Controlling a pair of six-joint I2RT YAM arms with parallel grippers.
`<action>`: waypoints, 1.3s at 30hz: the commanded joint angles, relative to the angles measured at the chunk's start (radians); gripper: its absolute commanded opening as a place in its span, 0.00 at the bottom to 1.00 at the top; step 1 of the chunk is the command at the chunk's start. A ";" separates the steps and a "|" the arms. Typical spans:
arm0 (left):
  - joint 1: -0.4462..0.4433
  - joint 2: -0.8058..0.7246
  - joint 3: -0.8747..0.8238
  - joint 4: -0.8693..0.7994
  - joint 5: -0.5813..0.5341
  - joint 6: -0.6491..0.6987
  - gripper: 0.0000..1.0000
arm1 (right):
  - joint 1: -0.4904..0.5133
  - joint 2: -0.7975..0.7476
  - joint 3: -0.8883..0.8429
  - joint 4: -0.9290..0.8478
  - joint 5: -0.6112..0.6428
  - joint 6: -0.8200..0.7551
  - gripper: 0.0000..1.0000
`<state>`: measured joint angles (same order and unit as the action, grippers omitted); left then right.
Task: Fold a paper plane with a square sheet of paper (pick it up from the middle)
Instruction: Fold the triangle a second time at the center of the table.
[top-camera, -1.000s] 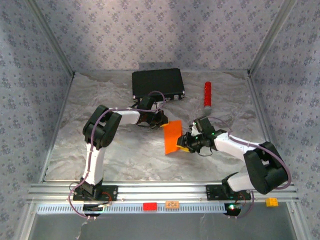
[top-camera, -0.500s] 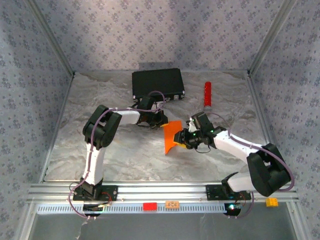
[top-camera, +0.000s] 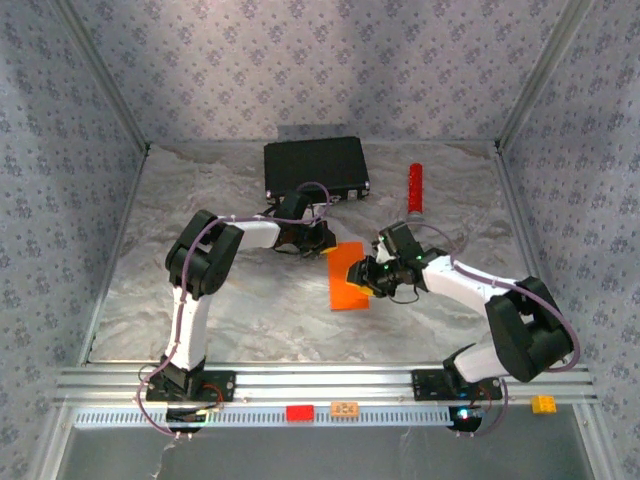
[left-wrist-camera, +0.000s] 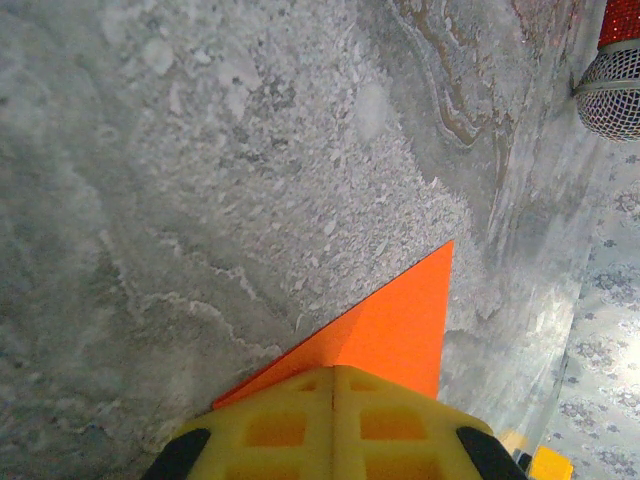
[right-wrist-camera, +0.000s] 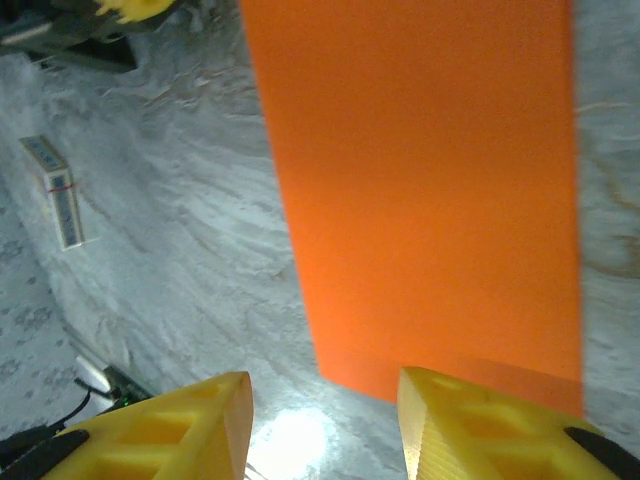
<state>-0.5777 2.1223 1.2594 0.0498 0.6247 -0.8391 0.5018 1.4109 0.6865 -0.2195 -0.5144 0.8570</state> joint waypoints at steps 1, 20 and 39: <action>-0.021 0.042 -0.014 -0.057 -0.011 0.008 0.05 | -0.035 -0.007 -0.044 -0.049 0.031 0.009 0.46; -0.026 0.048 -0.013 -0.053 -0.009 0.005 0.05 | -0.038 0.070 -0.062 0.002 0.014 -0.012 0.49; -0.030 0.054 -0.009 -0.051 -0.008 0.002 0.05 | 0.001 0.040 -0.027 0.043 -0.015 -0.027 0.45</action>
<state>-0.5781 2.1227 1.2594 0.0498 0.6247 -0.8391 0.4999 1.4685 0.6388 -0.1825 -0.5201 0.8459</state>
